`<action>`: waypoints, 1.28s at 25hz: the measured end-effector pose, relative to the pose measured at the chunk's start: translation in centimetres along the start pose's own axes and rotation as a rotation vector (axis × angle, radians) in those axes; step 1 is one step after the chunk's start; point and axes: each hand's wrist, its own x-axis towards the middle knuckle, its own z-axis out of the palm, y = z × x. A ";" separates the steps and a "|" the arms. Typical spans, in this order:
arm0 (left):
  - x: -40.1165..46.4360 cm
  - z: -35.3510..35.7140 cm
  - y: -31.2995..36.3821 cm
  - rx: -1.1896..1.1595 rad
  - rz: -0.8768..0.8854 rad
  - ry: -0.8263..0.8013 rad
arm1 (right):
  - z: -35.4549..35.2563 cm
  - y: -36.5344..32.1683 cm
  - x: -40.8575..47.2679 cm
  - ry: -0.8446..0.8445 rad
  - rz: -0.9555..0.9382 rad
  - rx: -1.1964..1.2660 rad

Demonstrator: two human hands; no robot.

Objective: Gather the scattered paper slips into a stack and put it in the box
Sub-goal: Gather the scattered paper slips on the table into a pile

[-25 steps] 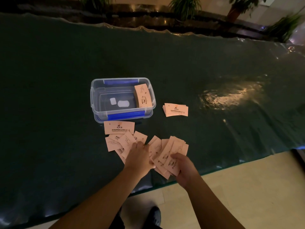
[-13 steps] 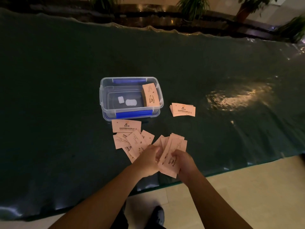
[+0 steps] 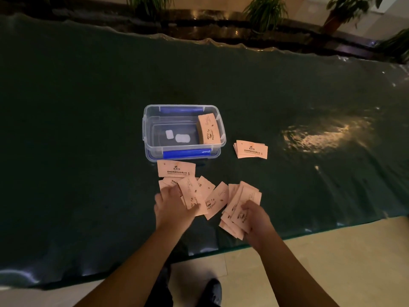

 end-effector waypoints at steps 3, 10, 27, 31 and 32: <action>0.9 -0.1 0.5 0.152 0.146 -0.038 | 1.1 0.4 -0.2 -0.041 0.022 0.023; -1.1 2.1 3.9 0.071 0.304 -0.292 | 2.2 -0.3 0.0 -0.087 -0.040 0.025; 5.8 -4.0 -1.1 0.195 0.214 -0.069 | 2.8 -0.5 0.1 -0.050 -0.051 -0.132; 8.8 -4.3 -1.0 0.390 0.285 -0.221 | 3.0 -0.9 -0.1 -0.072 -0.071 -0.096; 9.3 -4.2 -0.9 0.410 0.324 -0.246 | 3.0 -1.0 -0.1 -0.079 -0.078 -0.096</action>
